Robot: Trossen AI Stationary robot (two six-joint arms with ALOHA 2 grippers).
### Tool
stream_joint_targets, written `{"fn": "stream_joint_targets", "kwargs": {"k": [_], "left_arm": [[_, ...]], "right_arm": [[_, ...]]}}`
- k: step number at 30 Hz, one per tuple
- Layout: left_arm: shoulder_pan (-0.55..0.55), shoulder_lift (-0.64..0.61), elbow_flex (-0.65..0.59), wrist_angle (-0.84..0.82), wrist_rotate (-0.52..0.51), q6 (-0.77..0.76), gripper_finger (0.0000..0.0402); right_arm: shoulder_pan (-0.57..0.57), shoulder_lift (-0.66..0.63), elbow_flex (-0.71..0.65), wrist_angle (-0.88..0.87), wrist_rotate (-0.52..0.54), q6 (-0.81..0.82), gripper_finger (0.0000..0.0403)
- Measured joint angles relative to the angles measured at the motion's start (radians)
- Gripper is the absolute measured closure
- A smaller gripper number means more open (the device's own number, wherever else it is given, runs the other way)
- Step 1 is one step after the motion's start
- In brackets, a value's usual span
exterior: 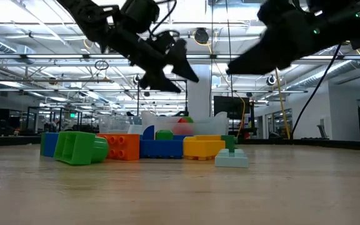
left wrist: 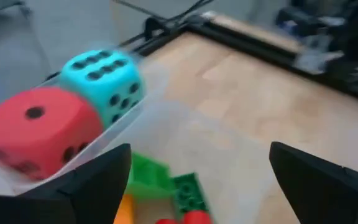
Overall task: Pick & Place Toys
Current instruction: Put the green game piece into the bottom transparent bin
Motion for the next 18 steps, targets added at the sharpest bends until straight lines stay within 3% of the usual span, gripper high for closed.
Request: {"fn": "stream_joint_targets", "kwargs": {"k": [5, 13, 18], "left_arm": [[-0.028, -0.101, -0.020, -0.044, 0.153, 0.117, 0.0075], [-0.049, -0.228, -0.251, 0.247, 0.135, 0.139, 0.0136], [-0.033, -0.269, -0.357, 0.400, 0.122, 0.092, 0.0154]], "right_arm": [[0.021, 0.055, -0.002, -0.101, -0.007, 0.086, 0.0117], [0.027, 0.255, -0.002, -0.058, -0.007, 0.170, 0.0119], [0.024, 0.391, -0.002, 0.092, -0.007, 0.196, 0.0120]]}}
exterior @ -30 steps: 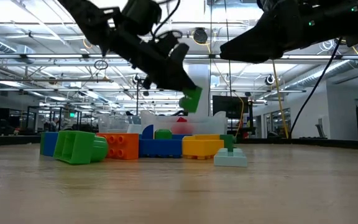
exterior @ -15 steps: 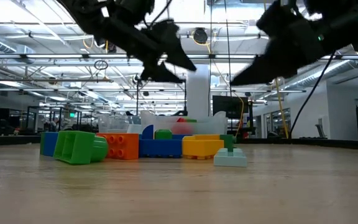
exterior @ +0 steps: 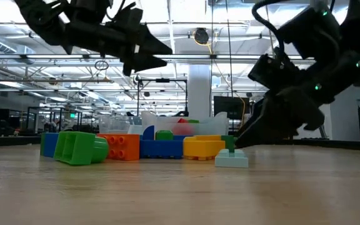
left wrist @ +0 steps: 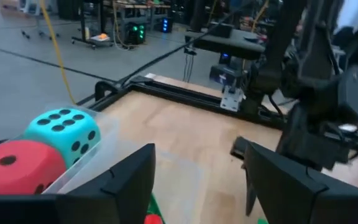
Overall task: Pick & Place Toys
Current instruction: Put the green game piece into the bottom transparent bin
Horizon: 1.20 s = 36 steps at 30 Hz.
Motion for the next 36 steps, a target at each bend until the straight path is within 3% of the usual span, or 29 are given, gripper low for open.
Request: {"fn": "stream_joint_targets", "kwargs": {"k": [9, 21, 31, 36], "left_arm": [[0.010, -0.001, -0.008, 0.006, -0.001, -0.040, 0.0146], [0.008, -0.001, -0.008, 0.005, 0.000, -0.116, 0.0124], [-0.040, 0.005, -0.009, 0.053, 0.009, -0.145, 0.0138], [-0.097, 0.005, -0.009, 0.094, 0.062, -0.041, 0.0146]], "right_arm": [[-0.046, 0.134, 0.002, 0.174, -0.039, -0.017, 0.0156], [-0.052, 0.065, 0.001, 0.154, -0.080, -0.070, 0.0306], [-0.052, -0.182, 0.001, 0.037, -0.077, -0.147, 0.0306], [-0.053, -0.324, 0.001, 0.063, -0.075, -0.178, 0.0299]]}}
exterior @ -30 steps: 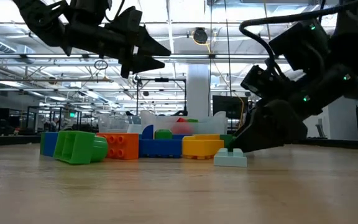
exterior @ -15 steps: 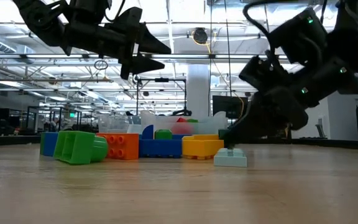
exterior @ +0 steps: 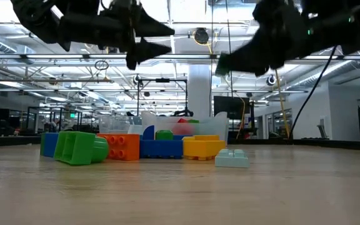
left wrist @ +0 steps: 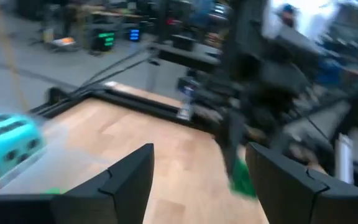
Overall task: Pick & Place Toys
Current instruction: Put the green game piece into the bottom transparent bin
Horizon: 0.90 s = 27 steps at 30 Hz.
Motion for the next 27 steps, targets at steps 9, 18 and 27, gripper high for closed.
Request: {"fn": "stream_joint_targets", "kwargs": {"k": [9, 18, 27], "left_arm": [[-0.192, 0.123, 0.111, 0.003, -0.119, 0.455, 0.0146], [-0.278, 0.358, 0.327, -0.002, -0.363, 0.933, 0.0147], [-0.301, 0.397, 0.416, -0.010, -0.524, 1.054, 0.0147]], "right_arm": [[0.000, -0.061, 0.000, 0.183, -0.003, 0.119, 0.0299], [0.000, -0.049, 0.000, 0.297, -0.011, 0.217, 0.0300], [0.017, -0.052, 0.003, 0.321, -0.047, 0.219, 0.0300]]}}
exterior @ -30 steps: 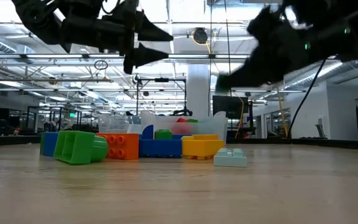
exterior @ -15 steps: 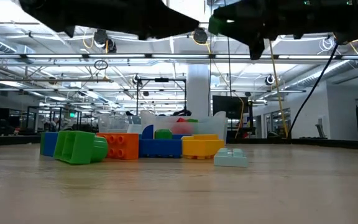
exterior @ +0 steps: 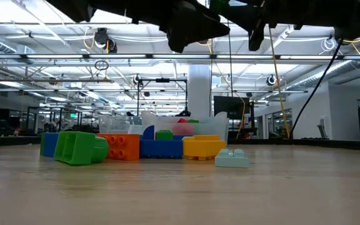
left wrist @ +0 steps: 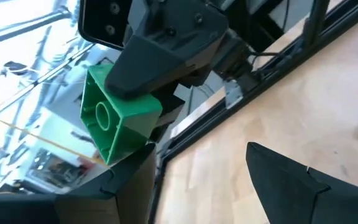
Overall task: Pick & Place Toys
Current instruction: Put the green game piece into the bottom transparent bin
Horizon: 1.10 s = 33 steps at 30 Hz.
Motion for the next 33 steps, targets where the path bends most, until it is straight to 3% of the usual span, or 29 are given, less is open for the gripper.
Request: {"fn": "stream_joint_targets", "kwargs": {"k": [5, 8, 14, 24, 31, 33], "left_arm": [[-0.022, -0.007, 0.005, 0.088, -0.125, 0.105, 0.0147], [-0.043, -0.011, 0.005, 0.114, -0.128, 0.176, 0.0147], [-0.038, -0.011, 0.008, 0.087, 0.071, 0.167, 0.0147], [0.023, -0.010, 0.008, 0.056, 0.194, 0.041, 0.0151], [0.032, -0.010, 0.006, 0.047, 0.238, 0.042, 0.0233], [0.029, -0.010, 0.006, 0.044, 0.229, 0.037, 0.0238]], "right_arm": [[0.028, 0.001, -0.001, -0.023, -0.014, 0.001, 0.0297], [0.038, -0.010, -0.002, -0.023, -0.012, -0.008, 0.0296], [0.033, -0.006, -0.004, -0.018, -0.020, 0.016, 0.0299], [0.019, 0.014, -0.004, -0.014, -0.059, 0.036, 0.0296], [0.016, 0.012, -0.004, -0.024, -0.058, 0.058, 0.0292], [0.011, 0.012, -0.004, -0.039, -0.058, 0.067, 0.0290]]}}
